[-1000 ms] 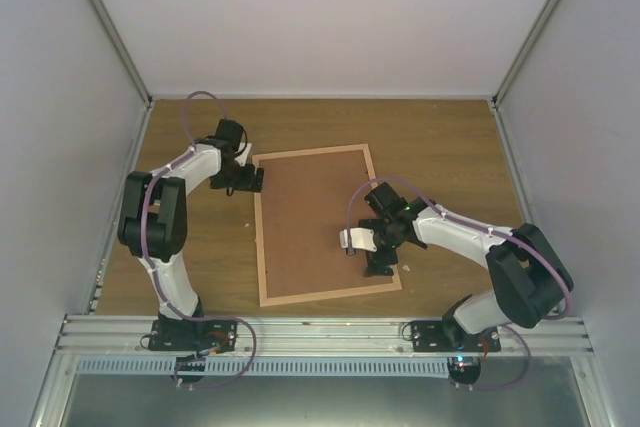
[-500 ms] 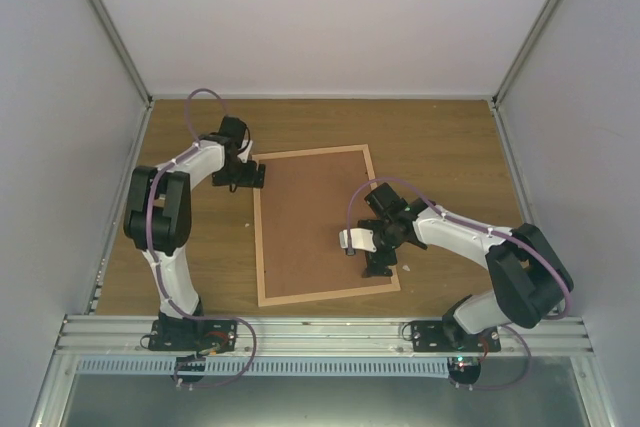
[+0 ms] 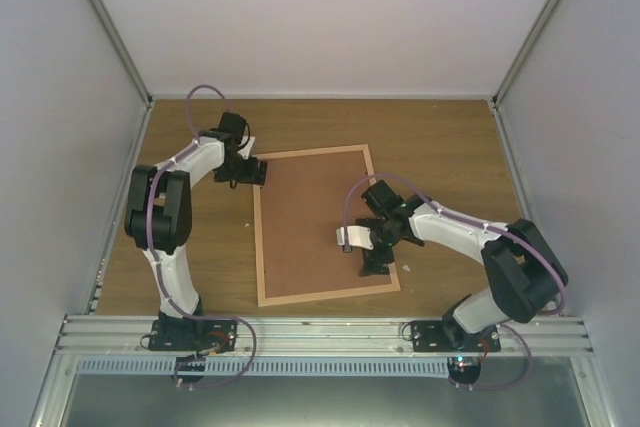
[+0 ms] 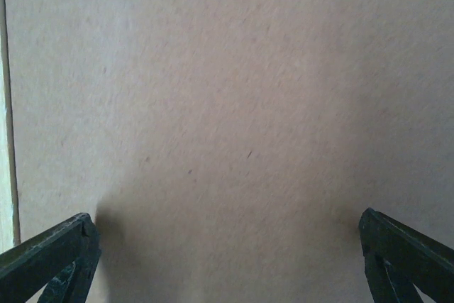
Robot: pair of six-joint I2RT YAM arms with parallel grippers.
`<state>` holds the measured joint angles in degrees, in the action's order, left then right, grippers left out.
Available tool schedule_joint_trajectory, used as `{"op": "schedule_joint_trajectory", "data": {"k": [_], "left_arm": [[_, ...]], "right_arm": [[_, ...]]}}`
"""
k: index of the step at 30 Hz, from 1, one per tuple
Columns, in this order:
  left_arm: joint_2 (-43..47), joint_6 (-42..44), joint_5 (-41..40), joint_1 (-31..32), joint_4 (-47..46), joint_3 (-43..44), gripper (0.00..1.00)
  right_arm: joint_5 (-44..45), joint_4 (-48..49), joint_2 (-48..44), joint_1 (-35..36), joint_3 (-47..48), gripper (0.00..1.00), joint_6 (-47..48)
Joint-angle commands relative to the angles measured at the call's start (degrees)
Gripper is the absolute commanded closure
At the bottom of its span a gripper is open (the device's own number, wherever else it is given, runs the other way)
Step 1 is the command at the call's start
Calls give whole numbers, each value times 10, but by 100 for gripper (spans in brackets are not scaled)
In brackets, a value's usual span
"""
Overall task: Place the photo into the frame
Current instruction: Install the photo frame at the center of the board.
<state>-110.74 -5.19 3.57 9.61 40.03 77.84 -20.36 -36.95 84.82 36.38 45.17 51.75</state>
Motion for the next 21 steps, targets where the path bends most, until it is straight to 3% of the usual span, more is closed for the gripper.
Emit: {"op": "schedule_joint_trajectory", "data": {"k": [1, 6, 11, 14, 21], "left_arm": [[41, 86, 73, 1, 7, 51, 1], [134, 263, 201, -5, 56, 32, 1], [248, 443, 248, -11, 94, -64, 1], [310, 603, 296, -15, 147, -98, 1], [405, 976, 282, -3, 254, -133, 1]], "right_arm": [[-40, -33, 17, 10, 57, 0, -20], [-80, -53, -9, 16, 86, 0, -24], [-85, -22, -7, 37, 60, 1, -44], [-96, -8, 8, 37, 52, 4, -57], [-97, 5, 27, 32, 42, 7, -88]]}}
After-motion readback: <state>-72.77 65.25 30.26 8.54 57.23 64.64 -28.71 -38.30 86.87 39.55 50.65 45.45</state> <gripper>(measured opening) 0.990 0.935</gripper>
